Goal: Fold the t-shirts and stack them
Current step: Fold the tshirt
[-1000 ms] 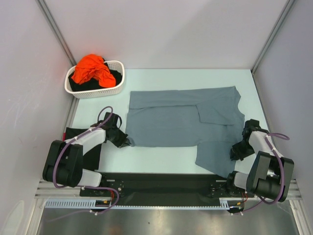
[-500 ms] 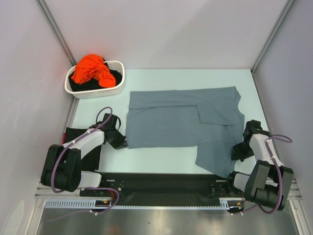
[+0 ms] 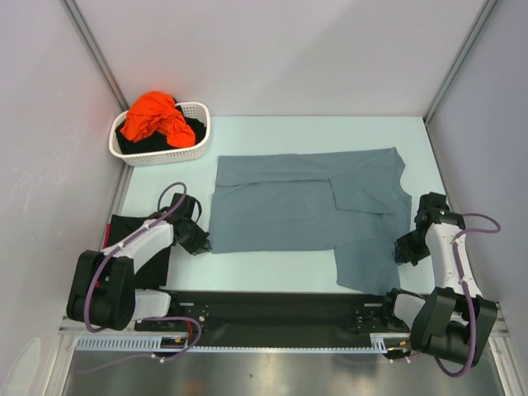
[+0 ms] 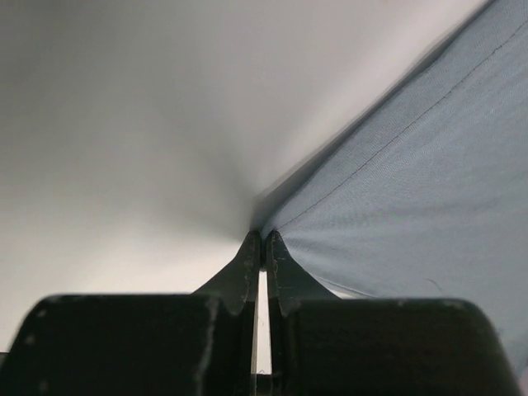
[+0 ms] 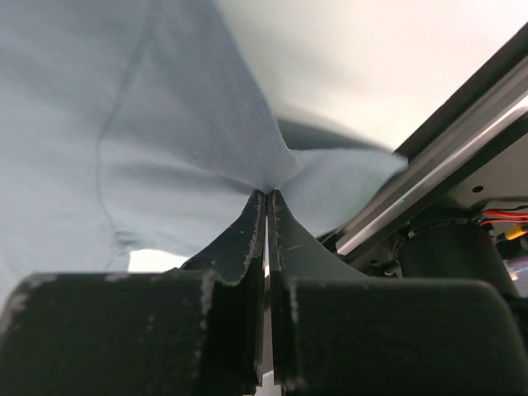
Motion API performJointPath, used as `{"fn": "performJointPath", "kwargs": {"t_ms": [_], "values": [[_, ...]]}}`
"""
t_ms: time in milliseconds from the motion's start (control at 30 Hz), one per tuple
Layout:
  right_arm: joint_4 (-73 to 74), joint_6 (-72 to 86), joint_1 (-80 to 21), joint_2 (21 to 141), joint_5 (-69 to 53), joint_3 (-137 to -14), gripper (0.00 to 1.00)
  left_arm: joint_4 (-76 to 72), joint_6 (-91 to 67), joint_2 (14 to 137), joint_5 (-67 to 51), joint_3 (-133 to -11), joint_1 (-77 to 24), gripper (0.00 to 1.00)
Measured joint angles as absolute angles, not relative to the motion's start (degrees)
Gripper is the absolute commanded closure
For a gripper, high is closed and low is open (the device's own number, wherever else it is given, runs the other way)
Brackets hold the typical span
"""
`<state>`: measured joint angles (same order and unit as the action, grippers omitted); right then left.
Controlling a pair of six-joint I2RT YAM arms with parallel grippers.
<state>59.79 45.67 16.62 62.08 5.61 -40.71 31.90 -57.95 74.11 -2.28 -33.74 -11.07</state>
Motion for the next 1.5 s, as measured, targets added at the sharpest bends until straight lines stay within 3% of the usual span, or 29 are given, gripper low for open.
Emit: {"fn": "performJointPath", "kwargs": {"t_ms": [333,800,1500], "values": [[61.41,39.13,14.55,62.43,7.35,-51.79,1.00,33.78,-52.21,73.82,-1.65,-36.14,-11.05,0.99],[56.93,31.40,14.04,78.83,5.28,-65.45,1.00,36.49,-49.25,78.39,0.25,-47.07,-11.07,1.00],[50.59,28.32,13.63,100.31,0.40,-84.38,1.00,40.53,-44.47,105.95,0.75,-76.47,-11.09,1.00]]}}
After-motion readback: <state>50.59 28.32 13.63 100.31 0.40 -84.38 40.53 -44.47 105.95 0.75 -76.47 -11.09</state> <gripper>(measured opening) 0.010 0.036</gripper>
